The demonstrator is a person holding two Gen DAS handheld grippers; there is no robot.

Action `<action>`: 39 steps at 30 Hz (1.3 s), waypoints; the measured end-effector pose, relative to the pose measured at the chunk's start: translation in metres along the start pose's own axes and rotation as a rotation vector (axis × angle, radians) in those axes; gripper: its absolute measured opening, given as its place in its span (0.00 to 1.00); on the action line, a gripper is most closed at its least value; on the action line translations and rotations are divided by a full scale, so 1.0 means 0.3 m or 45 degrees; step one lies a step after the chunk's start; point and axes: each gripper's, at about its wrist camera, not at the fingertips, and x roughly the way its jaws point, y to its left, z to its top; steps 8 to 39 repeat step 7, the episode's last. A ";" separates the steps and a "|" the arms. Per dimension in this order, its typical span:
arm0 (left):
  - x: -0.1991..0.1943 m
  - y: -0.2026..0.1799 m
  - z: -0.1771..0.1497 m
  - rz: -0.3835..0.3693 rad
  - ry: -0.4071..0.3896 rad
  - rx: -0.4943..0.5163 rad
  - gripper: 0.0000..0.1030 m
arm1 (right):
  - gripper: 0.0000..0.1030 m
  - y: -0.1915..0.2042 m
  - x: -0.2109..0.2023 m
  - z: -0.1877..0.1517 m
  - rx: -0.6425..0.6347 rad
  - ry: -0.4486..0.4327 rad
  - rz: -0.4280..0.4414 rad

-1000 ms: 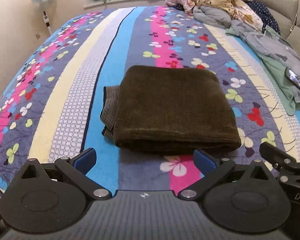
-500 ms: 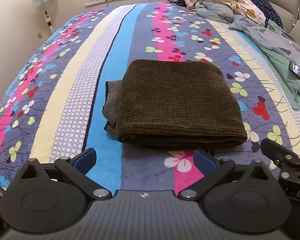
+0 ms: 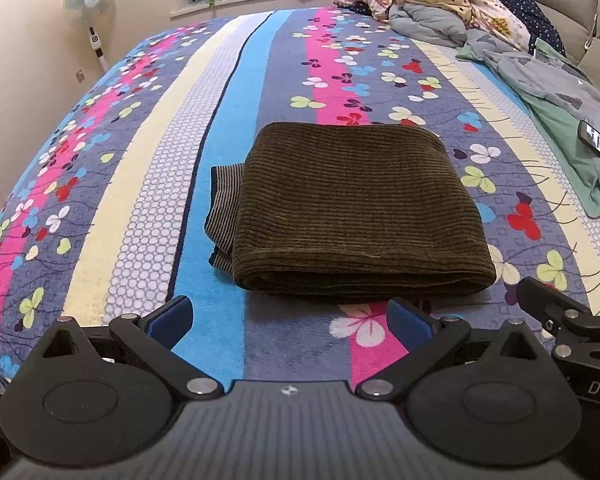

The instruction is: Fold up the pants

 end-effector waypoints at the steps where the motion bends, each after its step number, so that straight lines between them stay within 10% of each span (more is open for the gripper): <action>1: -0.003 -0.001 -0.001 0.001 -0.010 0.003 1.00 | 0.99 0.001 0.001 0.000 -0.002 0.000 0.001; 39: -0.012 -0.002 0.004 -0.009 -0.035 0.004 1.00 | 0.99 0.006 -0.001 0.006 -0.015 -0.004 0.011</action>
